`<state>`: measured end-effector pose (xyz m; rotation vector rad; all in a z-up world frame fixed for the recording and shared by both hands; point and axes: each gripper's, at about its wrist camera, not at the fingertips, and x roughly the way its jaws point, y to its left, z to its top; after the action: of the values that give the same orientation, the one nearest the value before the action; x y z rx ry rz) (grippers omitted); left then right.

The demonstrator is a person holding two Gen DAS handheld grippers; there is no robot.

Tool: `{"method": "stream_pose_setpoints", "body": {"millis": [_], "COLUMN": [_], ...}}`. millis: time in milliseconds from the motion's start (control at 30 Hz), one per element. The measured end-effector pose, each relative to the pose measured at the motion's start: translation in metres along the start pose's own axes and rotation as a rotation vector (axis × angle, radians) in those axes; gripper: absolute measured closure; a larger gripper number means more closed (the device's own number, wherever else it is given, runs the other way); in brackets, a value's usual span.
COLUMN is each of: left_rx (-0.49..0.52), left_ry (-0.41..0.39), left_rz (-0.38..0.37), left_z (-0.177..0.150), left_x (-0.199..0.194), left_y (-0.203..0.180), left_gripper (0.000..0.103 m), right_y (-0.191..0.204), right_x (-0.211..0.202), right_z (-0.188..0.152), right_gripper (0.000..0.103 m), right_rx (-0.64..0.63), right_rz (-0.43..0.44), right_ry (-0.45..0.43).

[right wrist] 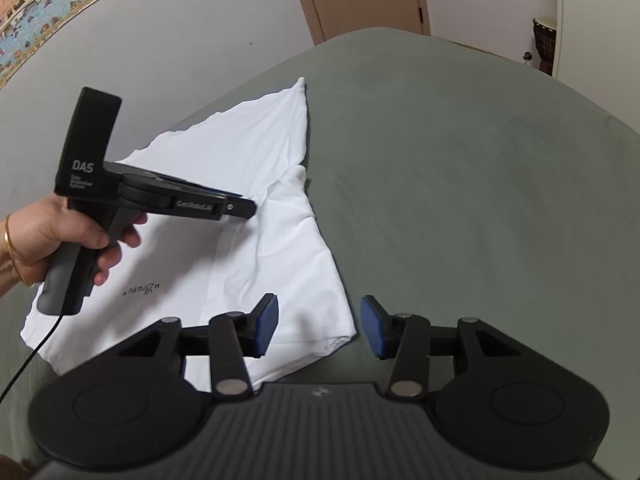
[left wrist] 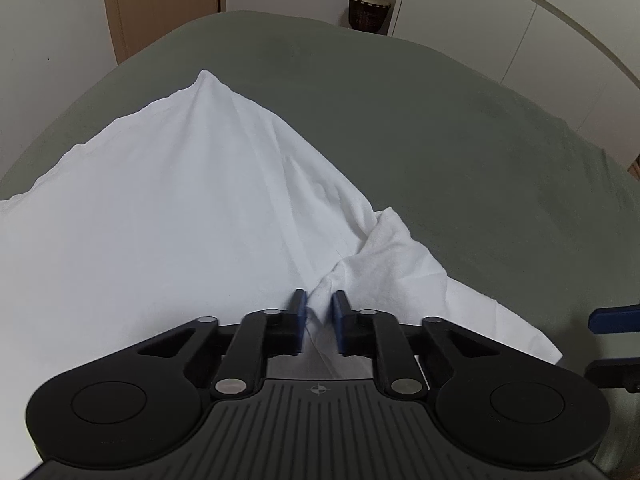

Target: Fold clothes

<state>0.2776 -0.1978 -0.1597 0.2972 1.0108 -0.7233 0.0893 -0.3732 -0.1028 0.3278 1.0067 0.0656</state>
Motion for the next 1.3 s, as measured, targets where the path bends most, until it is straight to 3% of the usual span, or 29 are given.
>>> {"method": "stream_pose_setpoints", "body": {"millis": [267, 467, 600, 700, 767, 833, 1100, 1133, 1167, 1200, 1300], "left_rx": [0.011, -0.041, -0.073, -0.096, -0.129, -0.147, -0.173, -0.181, -0.186, -0.186, -0.183], "left_ry": [-0.057, 0.007, -0.011, -0.014, -0.028, -0.052, -0.058, -0.053, -0.048, -0.046, -0.043], "left_rz": [0.032, 0.096, 0.122, 0.124, 0.104, 0.088, 0.051, 0.049, 0.049, 0.051, 0.059], "left_z": [0.0, -0.014, -0.016, -0.013, -0.018, -0.028, -0.055, -0.056, -0.056, -0.056, -0.056], "left_x": [-0.043, -0.012, 0.0, -0.004, -0.02, -0.036, -0.054, -0.051, -0.047, -0.045, -0.044], "left_y": [0.004, 0.015, 0.014, 0.016, 0.02, 0.02, 0.001, -0.001, -0.002, -0.004, -0.01], "left_gripper": [0.097, 0.094, 0.092, 0.082, 0.064, 0.056, 0.055, 0.055, 0.055, 0.055, 0.055], "right_y": [0.001, 0.004, 0.004, 0.0, -0.004, -0.006, -0.014, -0.018, -0.021, -0.025, -0.03], "right_x": [-0.004, -0.004, -0.004, -0.007, -0.01, -0.012, 0.026, 0.032, 0.037, 0.043, 0.049], "right_z": [-0.001, -0.003, -0.004, -0.001, 0.001, 0.001, 0.001, 0.001, 0.0, 0.0, -0.004], "right_gripper": [0.054, 0.054, 0.053, 0.049, 0.042, 0.042, 0.042, 0.051, 0.078, 0.092, 0.097], "right_rx": [0.004, -0.007, -0.012, 0.0, 0.018, 0.024, 0.029, 0.045, 0.061, 0.079, 0.112], "right_rz": [-0.001, 0.007, -0.002, -0.01, -0.003, 0.014, 0.059, 0.068, 0.076, 0.088, 0.088], "right_ry": [-0.006, -0.002, 0.0, -0.005, -0.014, -0.019, 0.032, 0.049, 0.066, 0.087, 0.117]}}
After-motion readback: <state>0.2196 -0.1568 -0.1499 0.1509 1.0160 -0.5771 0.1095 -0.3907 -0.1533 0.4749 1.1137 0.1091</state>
